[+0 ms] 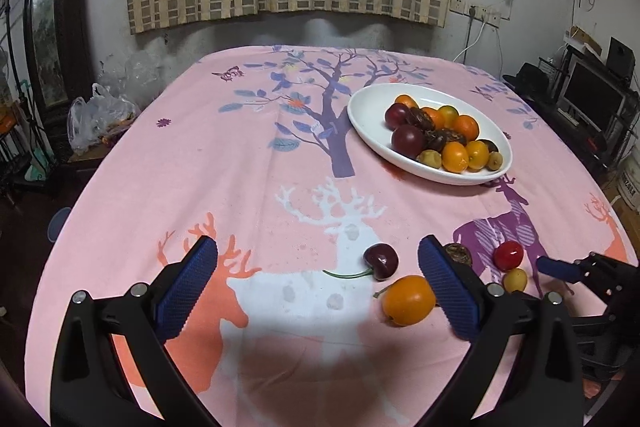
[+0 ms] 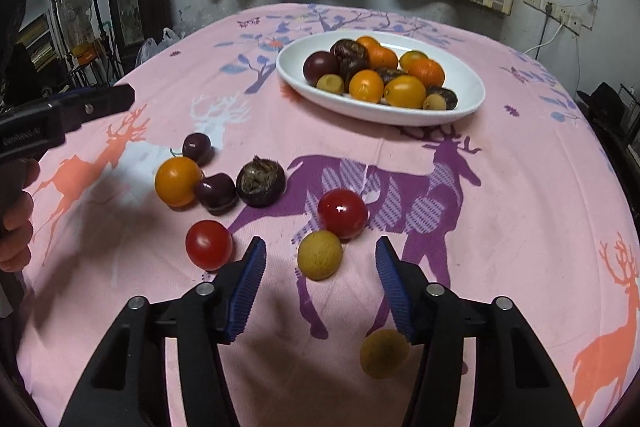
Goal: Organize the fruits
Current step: 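Grasp a small yellow fruit with the right tool while the left tool grasps an orange tomato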
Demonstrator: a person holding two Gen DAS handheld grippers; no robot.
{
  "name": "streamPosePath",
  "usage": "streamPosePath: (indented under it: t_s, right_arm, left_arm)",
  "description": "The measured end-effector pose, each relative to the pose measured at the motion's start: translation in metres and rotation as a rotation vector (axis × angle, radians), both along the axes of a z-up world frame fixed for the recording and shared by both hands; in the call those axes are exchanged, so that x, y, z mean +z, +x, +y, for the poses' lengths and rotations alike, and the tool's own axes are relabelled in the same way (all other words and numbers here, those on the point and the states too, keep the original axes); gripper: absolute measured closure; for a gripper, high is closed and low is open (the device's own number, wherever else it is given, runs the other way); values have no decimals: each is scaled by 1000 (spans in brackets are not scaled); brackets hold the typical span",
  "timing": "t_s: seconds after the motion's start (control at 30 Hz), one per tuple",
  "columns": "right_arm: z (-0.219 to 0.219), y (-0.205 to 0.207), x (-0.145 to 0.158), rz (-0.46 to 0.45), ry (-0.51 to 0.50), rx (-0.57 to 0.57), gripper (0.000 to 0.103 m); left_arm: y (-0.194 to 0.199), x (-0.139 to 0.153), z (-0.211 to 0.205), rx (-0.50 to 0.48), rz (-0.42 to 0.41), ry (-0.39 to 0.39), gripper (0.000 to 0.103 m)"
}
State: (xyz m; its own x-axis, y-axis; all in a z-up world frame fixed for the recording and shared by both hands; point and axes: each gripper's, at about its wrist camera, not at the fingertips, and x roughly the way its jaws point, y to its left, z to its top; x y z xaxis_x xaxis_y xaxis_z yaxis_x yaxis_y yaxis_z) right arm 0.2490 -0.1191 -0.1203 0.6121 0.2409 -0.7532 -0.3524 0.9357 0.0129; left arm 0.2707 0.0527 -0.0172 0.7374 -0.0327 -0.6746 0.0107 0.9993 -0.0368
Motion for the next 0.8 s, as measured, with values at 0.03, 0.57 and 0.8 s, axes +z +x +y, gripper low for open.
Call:
streamPosePath:
  t_s: [0.03, 0.57, 0.8]
  right_arm:
    - [1, 1, -2, 10, 5, 5, 53]
    - [-10, 1, 6, -11, 61, -18, 78]
    - [-19, 1, 15, -38, 87, -50, 78]
  left_arm:
    - [0, 0, 1, 0, 3, -9, 4]
    - [2, -10, -6, -90, 42, -1, 5]
    - [-3, -29, -39, -305, 102, 20, 35]
